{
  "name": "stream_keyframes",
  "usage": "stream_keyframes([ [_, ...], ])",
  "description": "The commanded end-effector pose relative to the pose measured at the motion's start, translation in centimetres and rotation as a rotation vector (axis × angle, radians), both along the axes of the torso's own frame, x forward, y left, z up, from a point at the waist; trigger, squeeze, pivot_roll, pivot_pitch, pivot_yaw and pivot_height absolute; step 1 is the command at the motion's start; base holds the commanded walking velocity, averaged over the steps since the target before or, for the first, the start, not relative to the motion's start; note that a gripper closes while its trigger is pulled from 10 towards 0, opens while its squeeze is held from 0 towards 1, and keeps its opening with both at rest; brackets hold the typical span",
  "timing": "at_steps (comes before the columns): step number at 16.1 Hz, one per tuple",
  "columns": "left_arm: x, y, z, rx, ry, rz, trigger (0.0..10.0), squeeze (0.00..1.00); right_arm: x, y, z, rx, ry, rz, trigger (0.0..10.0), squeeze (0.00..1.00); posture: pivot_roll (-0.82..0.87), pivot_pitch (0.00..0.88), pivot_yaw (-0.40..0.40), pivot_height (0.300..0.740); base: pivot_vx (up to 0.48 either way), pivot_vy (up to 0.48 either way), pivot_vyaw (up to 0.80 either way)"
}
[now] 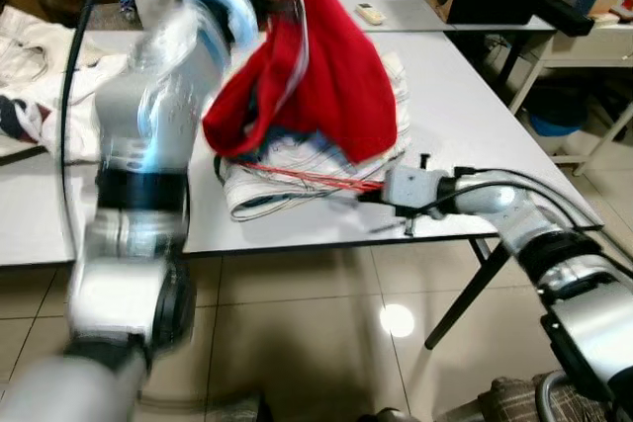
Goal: Hang hanger
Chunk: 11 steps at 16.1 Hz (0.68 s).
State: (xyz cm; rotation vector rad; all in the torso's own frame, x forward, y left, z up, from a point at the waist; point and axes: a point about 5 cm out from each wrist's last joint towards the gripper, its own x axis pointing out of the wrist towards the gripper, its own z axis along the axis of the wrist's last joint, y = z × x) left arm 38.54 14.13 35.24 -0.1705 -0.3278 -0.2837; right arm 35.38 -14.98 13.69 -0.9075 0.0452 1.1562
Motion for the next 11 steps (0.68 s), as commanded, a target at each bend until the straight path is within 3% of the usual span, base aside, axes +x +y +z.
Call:
stream_keyframes([
  [1,0.8,2.0,0.9,-0.002,-0.044,0.140,10.0,0.00,-0.3,-0.6,0.2,0.001,0.024,0.031,10.0,0.00,0.02,0.000,0.005,0.740,0.000,0.000,0.00],
  [2,1.6,3.1,0.3,0.061,-0.038,0.235,10.0,0.00,-0.6,-1.4,0.3,-0.031,0.035,0.046,10.0,0.00,0.02,0.000,0.009,0.740,0.000,0.000,0.00],
  [4,2.2,3.7,-1.4,0.164,0.002,0.273,10.0,0.00,-0.8,-2.4,0.6,-0.056,0.037,0.046,10.0,0.00,0.02,0.000,0.015,0.740,0.000,0.000,0.00],
  [5,2.9,3.7,-5.1,0.271,0.088,0.261,10.0,0.00,-1.3,-4.3,1.7,-0.054,0.040,0.034,10.0,0.00,0.01,0.000,0.023,0.740,0.000,0.000,0.00],
  [7,3.0,3.2,-8.7,0.335,0.167,0.217,10.0,0.00,-2.2,-6.2,3.1,-0.071,0.034,0.033,10.0,0.00,0.01,0.000,0.024,0.740,0.000,0.000,0.00],
  [8,2.9,3.0,-11.6,0.372,0.236,0.209,10.0,0.00,-3.4,-7.6,4.9,-0.050,0.028,0.036,10.0,0.00,0.00,0.000,0.028,0.740,0.000,0.000,0.00],
  [11,2.4,2.5,-15.2,0.429,0.319,0.171,10.0,0.00,-5.2,-8.9,8.9,0.113,0.012,0.026,10.0,0.00,-0.01,0.000,0.037,0.740,0.000,0.000,0.00],
])
